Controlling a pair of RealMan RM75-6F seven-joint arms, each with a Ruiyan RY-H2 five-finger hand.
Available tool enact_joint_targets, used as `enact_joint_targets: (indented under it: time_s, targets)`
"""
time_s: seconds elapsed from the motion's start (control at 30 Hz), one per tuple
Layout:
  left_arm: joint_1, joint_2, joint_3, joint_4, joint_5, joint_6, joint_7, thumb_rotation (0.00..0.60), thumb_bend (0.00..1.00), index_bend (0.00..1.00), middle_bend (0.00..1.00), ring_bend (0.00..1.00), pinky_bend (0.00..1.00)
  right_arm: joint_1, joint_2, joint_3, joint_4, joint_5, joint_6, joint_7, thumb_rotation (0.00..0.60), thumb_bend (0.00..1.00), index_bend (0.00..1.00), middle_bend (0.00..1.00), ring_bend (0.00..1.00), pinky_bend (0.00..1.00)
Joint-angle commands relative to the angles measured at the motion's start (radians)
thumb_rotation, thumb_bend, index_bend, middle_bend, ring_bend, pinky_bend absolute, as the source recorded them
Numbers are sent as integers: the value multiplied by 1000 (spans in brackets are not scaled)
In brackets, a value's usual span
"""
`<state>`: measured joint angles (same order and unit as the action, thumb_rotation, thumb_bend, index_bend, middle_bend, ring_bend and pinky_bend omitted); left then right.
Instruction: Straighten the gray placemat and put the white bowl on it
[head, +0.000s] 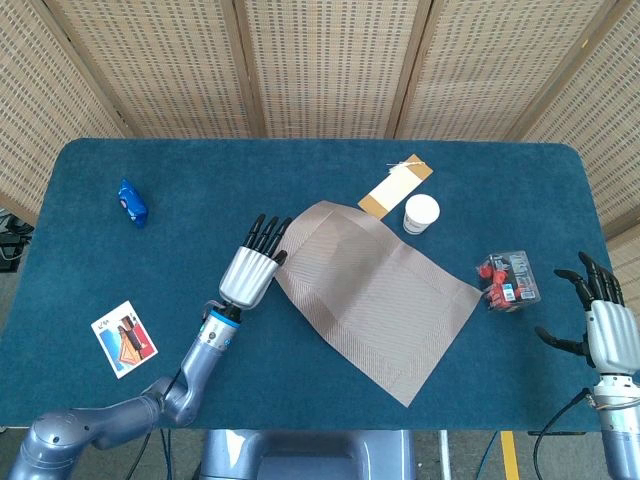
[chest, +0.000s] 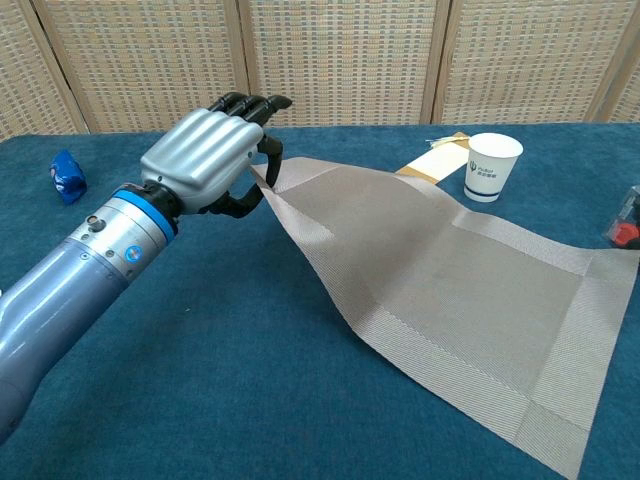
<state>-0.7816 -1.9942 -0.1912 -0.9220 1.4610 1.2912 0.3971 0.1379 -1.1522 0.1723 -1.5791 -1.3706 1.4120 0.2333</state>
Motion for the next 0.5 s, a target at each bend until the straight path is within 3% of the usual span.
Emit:
enact_joint_targets:
  time_s: [0.03,0.5]
  targets:
    - [49,62,21,-94,5,42,45,600,615,573,0,0,0,-1,1,-2,-5,-4,3,-4,600,156,259,0,0,0]
    - [197,237,141,-406,43,115,165,600,616,578,0,0,0,-5,-3,-26,-32,-48,19,-36,600,156,262,0,0,0]
